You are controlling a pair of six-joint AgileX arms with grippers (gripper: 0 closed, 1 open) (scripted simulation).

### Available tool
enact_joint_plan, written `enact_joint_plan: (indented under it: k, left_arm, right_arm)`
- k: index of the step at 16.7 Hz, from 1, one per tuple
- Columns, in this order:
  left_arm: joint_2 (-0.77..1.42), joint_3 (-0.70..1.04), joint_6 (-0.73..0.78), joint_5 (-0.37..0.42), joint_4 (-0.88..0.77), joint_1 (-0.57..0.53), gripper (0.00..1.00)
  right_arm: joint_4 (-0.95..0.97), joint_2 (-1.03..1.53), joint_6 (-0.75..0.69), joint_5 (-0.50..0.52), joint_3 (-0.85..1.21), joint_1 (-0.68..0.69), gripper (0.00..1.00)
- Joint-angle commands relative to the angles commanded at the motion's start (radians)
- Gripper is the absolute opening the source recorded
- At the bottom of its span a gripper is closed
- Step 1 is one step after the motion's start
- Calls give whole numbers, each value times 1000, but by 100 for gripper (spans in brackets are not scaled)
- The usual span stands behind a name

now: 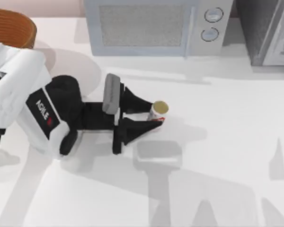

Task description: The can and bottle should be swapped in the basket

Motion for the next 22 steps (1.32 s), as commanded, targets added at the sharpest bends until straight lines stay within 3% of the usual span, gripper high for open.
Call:
enact_joint_plan:
  k: [1, 14, 22]
  left_arm:
    - [0, 0, 0, 0, 0, 0, 0]
    - [0, 0, 0, 0, 0, 0, 98]
    - [0, 0, 0, 0, 0, 0, 100]
  right_arm:
    - [0, 0, 0, 0, 0, 0, 100]
    - [0, 0, 0, 0, 0, 0, 100]
    - [0, 0, 0, 0, 0, 0, 100]
